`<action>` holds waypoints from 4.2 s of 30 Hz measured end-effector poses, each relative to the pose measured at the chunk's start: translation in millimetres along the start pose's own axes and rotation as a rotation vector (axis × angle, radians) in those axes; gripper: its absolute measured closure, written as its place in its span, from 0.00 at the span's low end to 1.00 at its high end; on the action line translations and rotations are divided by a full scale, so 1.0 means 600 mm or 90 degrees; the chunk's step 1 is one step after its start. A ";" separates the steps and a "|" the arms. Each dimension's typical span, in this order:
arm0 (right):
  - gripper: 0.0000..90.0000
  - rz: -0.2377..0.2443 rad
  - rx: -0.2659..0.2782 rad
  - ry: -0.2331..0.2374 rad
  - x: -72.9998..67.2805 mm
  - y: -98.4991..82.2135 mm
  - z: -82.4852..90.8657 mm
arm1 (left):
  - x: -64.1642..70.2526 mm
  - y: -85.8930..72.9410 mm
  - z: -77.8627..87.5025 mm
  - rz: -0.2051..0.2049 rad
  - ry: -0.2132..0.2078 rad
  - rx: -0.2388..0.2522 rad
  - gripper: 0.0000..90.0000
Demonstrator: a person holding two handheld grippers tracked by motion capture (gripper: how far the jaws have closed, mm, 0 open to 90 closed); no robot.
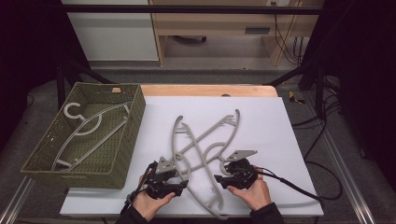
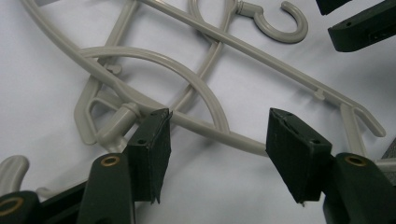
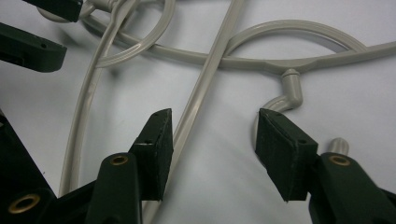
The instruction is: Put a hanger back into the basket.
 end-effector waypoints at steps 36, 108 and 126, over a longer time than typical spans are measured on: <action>0.83 -0.107 -0.079 -0.003 -0.034 0.026 -0.064 | -0.041 -0.029 0.012 -0.109 0.065 -0.090 0.86; 0.61 -0.025 -0.018 0.021 -0.015 0.002 -0.024 | -0.011 -0.031 -0.046 0.122 -0.010 -0.032 0.73; 0.61 -0.032 0.004 0.025 -0.008 0.005 -0.004 | -0.017 0.005 0.021 0.095 -0.047 0.078 0.89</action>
Point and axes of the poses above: each handheld gripper's, and its own axes: z roughly backward along the jaws, y roughly out of its top, x roughly to its right, the point moved 1 cm from there along -z, roughly forward along the jaws, and after that the axes turned 11 degrees about -z, right-handed, at the moved point
